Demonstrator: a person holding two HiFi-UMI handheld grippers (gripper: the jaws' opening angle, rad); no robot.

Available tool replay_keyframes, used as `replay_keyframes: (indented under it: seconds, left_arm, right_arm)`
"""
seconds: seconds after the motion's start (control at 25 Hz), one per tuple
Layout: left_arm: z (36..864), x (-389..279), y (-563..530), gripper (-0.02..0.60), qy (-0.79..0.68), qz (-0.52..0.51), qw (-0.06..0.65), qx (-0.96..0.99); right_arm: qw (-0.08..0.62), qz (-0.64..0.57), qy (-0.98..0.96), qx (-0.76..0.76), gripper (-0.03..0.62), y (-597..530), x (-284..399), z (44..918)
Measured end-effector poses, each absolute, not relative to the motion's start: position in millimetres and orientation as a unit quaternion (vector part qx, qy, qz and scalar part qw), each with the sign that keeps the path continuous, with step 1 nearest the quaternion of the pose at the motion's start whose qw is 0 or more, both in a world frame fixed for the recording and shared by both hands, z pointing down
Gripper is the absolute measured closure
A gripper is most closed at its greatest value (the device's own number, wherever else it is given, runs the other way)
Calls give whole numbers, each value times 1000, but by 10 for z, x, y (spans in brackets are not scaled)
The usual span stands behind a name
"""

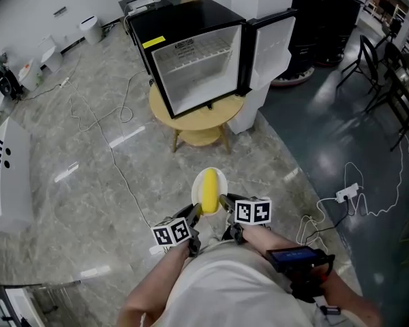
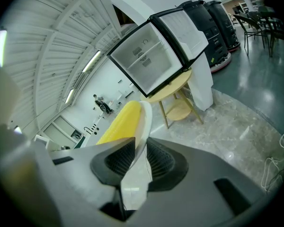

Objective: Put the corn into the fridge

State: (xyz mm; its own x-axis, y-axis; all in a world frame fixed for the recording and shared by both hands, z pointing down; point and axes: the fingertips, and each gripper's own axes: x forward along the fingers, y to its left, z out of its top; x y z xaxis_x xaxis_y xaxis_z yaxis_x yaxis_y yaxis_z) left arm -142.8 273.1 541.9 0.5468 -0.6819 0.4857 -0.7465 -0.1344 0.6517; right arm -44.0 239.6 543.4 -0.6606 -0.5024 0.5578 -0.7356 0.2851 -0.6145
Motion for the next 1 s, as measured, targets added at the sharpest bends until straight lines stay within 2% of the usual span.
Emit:
replay_keyframes:
  seconds: [1.0]
  left_arm:
    - [5451,-1196,1860,511,-491,43,458,740]
  right_arm:
    - [130,464,-796,366,525,1457,-232,5473]
